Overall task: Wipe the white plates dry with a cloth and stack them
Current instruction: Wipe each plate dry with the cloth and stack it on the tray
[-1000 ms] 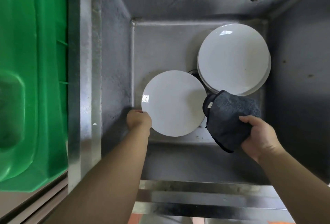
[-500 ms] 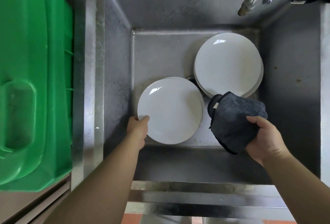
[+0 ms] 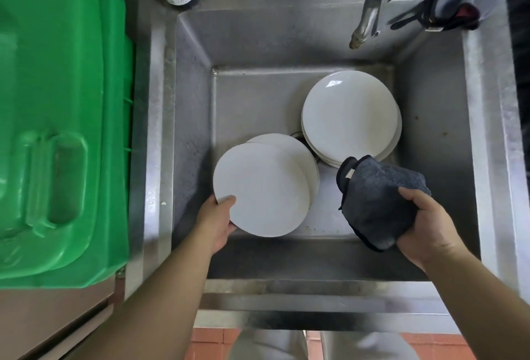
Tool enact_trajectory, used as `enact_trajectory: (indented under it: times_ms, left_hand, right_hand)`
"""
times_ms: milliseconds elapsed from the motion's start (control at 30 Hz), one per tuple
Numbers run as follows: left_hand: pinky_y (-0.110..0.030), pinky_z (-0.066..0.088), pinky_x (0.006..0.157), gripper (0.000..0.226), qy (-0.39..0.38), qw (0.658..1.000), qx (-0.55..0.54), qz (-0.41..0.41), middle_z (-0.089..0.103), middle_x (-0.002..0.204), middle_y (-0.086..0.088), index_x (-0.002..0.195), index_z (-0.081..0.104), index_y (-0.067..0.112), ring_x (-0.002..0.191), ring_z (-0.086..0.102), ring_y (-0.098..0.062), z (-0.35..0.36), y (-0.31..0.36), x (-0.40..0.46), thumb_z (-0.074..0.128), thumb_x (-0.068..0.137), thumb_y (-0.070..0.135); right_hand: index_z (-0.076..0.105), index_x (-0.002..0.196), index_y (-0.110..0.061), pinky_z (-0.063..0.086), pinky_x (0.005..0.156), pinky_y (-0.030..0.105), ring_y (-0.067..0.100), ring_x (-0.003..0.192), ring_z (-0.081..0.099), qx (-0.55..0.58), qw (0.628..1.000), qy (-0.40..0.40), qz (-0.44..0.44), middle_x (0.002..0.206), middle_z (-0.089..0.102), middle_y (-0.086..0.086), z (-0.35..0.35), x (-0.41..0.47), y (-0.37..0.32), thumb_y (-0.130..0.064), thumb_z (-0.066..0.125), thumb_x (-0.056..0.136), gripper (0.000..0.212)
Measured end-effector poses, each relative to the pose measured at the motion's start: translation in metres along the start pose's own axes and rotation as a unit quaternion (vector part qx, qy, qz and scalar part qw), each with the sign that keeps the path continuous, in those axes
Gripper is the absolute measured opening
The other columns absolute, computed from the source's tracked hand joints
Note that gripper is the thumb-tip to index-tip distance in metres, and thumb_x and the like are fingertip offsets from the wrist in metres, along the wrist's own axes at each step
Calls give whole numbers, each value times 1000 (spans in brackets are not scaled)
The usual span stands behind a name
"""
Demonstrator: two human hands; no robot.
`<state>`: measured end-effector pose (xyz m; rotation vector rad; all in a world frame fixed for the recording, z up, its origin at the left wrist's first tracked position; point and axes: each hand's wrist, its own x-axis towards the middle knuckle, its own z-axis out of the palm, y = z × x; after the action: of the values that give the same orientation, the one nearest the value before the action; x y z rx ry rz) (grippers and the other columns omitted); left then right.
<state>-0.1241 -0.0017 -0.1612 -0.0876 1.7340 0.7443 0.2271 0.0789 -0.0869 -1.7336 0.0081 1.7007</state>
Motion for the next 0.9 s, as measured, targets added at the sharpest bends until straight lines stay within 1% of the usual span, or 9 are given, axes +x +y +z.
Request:
enact_trajectory:
  times_ms: [167, 300, 400, 533, 600, 667, 733, 833, 900]
  left_hand:
    - [-47, 62, 88, 24, 0, 999, -18, 40, 74, 127, 6, 118, 68, 35, 121, 65, -25, -1, 16, -43, 63, 106, 15]
    - [-46, 63, 89, 26, -20, 996, -62, 64, 77, 125, 6, 129, 67, 29, 123, 67, -27, -3, 35, -88, 65, 105, 20]
    - [-44, 63, 86, 28, -31, 990, -107, 87, 79, 122, 5, 132, 66, 25, 121, 69, -28, -4, 52, -124, 66, 105, 22]
    - [-50, 59, 99, 27, -38, 979, -146, 140, 79, 122, 1, 130, 69, 22, 119, 71, -29, 1, 81, -176, 68, 103, 23]
    - [-44, 64, 87, 20, -42, 972, -151, 177, 81, 117, 5, 123, 70, 28, 108, 76, -24, 4, 97, -203, 67, 103, 24]
    - [-33, 65, 70, 19, -40, 962, -165, 214, 82, 113, 6, 123, 70, 27, 99, 79, -19, 7, 114, -228, 66, 104, 26]
    - [-30, 64, 63, 21, -43, 951, -188, 243, 82, 113, 3, 125, 71, 23, 96, 80, -19, 10, 132, -253, 64, 105, 24]
    - [-33, 64, 60, 16, -66, 933, -221, 277, 83, 107, -3, 115, 75, 19, 88, 81, -20, 17, 159, -290, 62, 105, 19]
    - [-36, 64, 59, 16, -85, 922, -235, 297, 83, 107, -5, 115, 75, 18, 87, 81, -22, 23, 176, -313, 62, 105, 19]
  right_hand:
    - [65, 123, -14, 64, 63, 38, 23, 95, 79, 6, 999, -17, -37, 109, 81, 2, -4, -28, -17, -32, 69, 99, 30]
    - [65, 128, -26, 64, 66, 38, 18, 98, 78, -14, 995, -47, -82, 115, 79, -4, -2, -61, -41, -37, 70, 98, 33]
    - [67, 128, -29, 64, 79, 47, 20, 102, 77, -36, 990, -76, -115, 118, 79, -3, 3, -92, -67, -41, 67, 98, 32]
    - [69, 132, -26, 52, 98, 53, 28, 118, 72, 0, 983, -126, -133, 131, 74, 6, 9, -135, -104, -37, 58, 104, 32]
    - [62, 142, -24, 55, 98, 53, 29, 122, 70, 31, 980, -140, -135, 135, 72, 6, 13, -159, -122, -37, 57, 103, 41]
    - [61, 143, -19, 63, 84, 47, 26, 116, 73, 60, 975, -154, -147, 131, 73, 5, 17, -183, -138, -36, 56, 104, 42]
    - [63, 140, -16, 66, 77, 43, 23, 115, 73, 77, 967, -172, -171, 130, 74, 5, 20, -204, -150, -34, 52, 106, 40]
    - [59, 146, -17, 60, 97, 46, 22, 125, 68, 90, 952, -197, -218, 138, 70, 4, 21, -227, -168, -36, 49, 107, 44]
    - [55, 150, -19, 46, 111, 46, 20, 133, 62, 88, 940, -212, -251, 147, 64, 3, 22, -244, -179, -40, 50, 106, 49]
